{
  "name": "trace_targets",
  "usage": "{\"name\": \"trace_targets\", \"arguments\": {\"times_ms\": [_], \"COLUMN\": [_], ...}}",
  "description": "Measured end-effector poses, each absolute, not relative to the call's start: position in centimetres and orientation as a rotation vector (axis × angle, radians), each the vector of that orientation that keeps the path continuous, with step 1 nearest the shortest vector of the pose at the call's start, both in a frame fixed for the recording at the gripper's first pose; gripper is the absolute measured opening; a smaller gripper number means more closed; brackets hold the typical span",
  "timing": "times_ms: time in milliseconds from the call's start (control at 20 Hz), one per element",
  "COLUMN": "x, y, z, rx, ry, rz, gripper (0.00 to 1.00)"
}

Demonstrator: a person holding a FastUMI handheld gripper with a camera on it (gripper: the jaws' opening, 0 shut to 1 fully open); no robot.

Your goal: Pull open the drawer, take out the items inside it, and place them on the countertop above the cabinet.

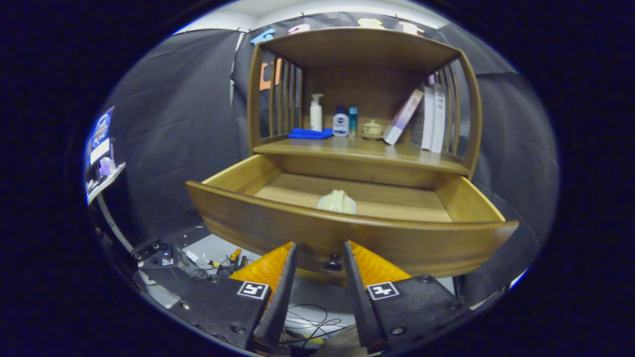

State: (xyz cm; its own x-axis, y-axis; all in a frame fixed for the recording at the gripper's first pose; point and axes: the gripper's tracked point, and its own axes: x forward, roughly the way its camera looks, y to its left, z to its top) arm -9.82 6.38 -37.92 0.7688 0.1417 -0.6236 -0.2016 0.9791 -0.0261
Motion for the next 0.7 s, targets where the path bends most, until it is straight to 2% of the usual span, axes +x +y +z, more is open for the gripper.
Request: {"name": "trace_targets", "arguments": {"times_ms": [200, 400, 700], "x": [-8.2, -5.1, -1.0], "y": [7.3, 7.5, 7.7], "z": [-35.0, -33.1, -34.6], "rx": [-0.101, -0.109, -0.144], "ry": [0.662, 0.671, 0.816], "rz": [0.23, 0.247, 0.256], "gripper": [0.8, 0.81, 0.81]}}
